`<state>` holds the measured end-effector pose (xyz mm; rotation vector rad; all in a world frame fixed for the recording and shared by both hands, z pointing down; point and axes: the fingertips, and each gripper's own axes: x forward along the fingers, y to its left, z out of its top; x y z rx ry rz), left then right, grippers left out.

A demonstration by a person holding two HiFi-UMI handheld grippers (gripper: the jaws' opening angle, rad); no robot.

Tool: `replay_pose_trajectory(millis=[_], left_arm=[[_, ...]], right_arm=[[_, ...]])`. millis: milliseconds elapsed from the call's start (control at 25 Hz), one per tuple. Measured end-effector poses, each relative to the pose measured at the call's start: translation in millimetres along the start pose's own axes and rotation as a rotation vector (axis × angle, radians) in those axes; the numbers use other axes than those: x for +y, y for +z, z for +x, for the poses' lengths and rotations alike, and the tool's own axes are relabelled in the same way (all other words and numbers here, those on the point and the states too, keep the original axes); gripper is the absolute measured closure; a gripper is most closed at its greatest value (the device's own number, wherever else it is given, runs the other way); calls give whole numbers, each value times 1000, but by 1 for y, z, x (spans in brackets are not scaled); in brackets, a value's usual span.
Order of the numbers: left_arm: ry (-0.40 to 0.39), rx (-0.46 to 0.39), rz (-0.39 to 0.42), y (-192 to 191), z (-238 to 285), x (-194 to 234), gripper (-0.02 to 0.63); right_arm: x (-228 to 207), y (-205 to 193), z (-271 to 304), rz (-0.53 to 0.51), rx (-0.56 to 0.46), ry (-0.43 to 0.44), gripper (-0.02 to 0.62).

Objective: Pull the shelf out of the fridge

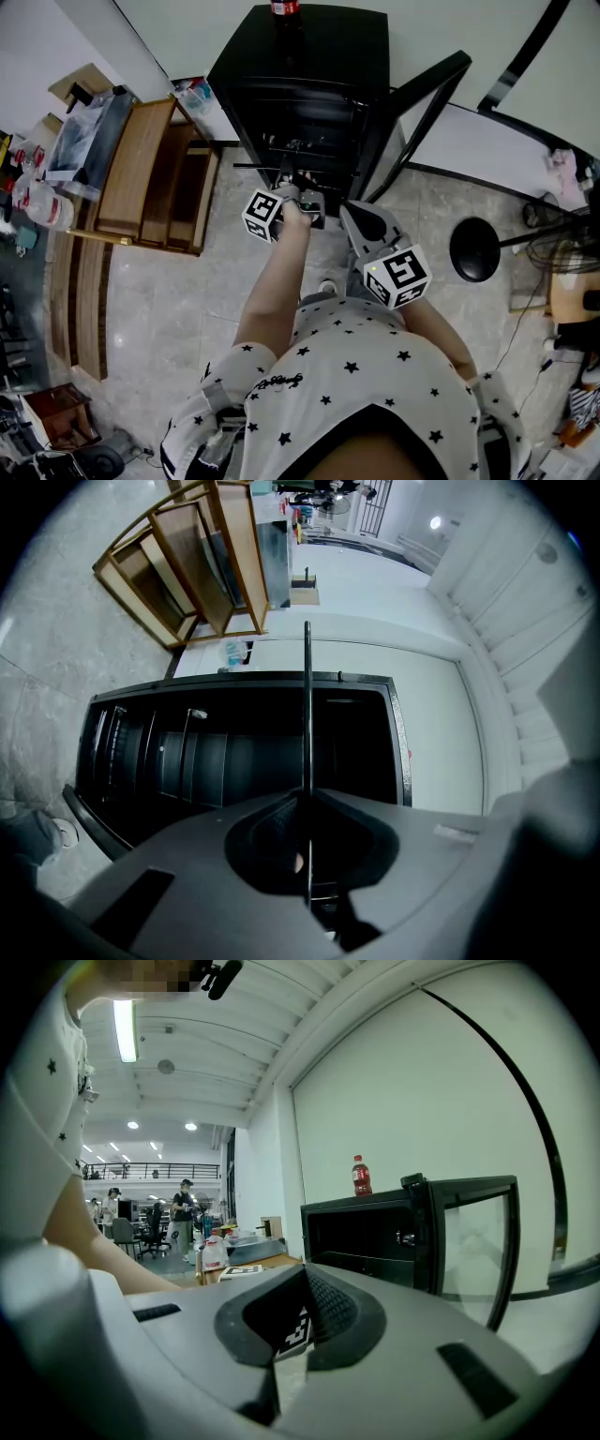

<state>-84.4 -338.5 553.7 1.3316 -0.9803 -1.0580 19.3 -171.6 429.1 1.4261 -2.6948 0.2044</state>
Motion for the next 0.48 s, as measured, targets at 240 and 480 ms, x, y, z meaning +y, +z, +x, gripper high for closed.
replay_pose_trajectory(millis=[240, 480], left_arm=[[0, 5, -2, 0, 0, -1, 584], [3, 8, -3, 2, -3, 0, 584]], right_arm=[[0, 1, 1, 4, -5, -10, 603], [1, 1, 0, 10, -10, -19, 603]])
